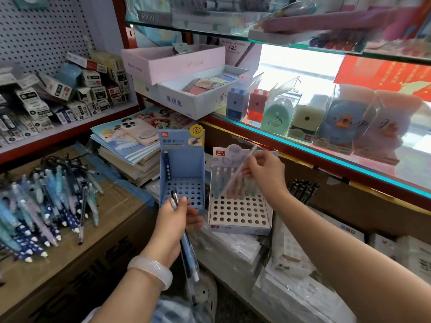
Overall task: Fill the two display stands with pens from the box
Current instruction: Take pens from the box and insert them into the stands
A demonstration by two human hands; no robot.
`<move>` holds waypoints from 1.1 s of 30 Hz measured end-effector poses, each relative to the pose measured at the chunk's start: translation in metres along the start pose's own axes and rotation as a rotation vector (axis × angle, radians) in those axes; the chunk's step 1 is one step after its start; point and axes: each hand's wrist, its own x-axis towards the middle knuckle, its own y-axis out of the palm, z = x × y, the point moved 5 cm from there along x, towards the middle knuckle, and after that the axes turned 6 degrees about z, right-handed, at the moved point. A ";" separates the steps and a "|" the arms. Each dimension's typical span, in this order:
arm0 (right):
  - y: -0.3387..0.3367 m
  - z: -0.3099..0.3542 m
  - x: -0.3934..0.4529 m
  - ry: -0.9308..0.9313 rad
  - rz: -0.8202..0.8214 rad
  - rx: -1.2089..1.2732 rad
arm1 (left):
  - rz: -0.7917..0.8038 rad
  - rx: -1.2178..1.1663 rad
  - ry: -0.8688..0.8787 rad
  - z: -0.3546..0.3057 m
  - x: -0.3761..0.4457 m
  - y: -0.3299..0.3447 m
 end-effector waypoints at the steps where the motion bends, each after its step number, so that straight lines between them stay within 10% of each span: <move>1: -0.001 -0.006 0.001 -0.021 -0.017 -0.086 | -0.033 0.041 0.008 0.000 0.001 -0.003; 33: 0.055 -0.051 -0.026 0.017 0.403 -0.679 | -0.059 -0.016 0.091 -0.009 0.006 -0.010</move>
